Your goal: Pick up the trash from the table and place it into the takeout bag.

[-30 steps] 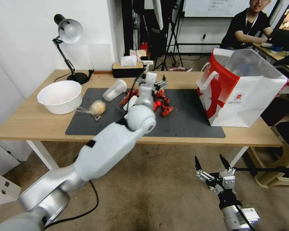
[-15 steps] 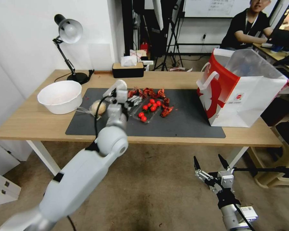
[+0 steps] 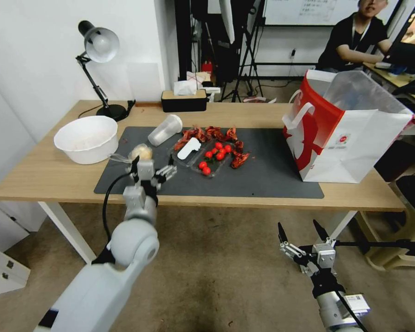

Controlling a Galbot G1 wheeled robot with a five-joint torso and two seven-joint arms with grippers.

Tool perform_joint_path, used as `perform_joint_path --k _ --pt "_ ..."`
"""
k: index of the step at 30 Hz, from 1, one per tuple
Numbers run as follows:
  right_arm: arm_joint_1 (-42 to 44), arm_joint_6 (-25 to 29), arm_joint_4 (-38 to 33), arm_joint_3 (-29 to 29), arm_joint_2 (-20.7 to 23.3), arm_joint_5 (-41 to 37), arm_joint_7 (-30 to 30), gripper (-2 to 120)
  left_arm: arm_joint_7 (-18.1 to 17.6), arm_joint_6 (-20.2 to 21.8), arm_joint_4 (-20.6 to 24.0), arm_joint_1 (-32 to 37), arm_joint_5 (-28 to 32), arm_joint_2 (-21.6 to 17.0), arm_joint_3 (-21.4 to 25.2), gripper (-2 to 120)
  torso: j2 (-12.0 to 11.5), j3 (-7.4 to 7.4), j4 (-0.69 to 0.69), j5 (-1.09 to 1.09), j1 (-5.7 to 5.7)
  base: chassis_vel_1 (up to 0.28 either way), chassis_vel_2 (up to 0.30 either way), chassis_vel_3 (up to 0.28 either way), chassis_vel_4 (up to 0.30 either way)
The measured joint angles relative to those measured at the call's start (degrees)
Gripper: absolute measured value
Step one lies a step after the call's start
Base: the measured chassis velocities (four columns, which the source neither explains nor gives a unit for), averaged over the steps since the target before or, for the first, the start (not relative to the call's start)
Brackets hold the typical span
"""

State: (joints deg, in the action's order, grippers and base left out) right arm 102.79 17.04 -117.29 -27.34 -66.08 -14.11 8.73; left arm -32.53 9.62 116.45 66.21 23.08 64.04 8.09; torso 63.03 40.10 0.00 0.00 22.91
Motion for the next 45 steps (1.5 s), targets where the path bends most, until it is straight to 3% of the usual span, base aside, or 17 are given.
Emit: perform_joint_path --k 10,20,45 --pt "0.2 0.1 -0.6 -0.3 0.3 -0.1 0.0 100 2.0 -5.8 5.0 13.9 -4.4 1.3 4.8 100 0.0 0.0 0.0 0.0 0.01 0.0 0.0 0.0 0.0" --pt "-0.7 0.5 -0.9 -0.4 0.7 -1.0 0.1 100 4.9 -12.1 4.8 24.6 -12.1 4.3 6.8 100 0.0 0.0 0.01 0.0 0.0 0.0 0.0 0.0 0.0" --pt "-1.7 0.4 -1.3 -0.8 1.6 -1.8 0.1 100 5.6 -14.3 2.9 25.7 -15.3 7.7 7.3 100 0.0 0.0 0.0 0.0 0.0 0.0 0.0 0.0 0.0"
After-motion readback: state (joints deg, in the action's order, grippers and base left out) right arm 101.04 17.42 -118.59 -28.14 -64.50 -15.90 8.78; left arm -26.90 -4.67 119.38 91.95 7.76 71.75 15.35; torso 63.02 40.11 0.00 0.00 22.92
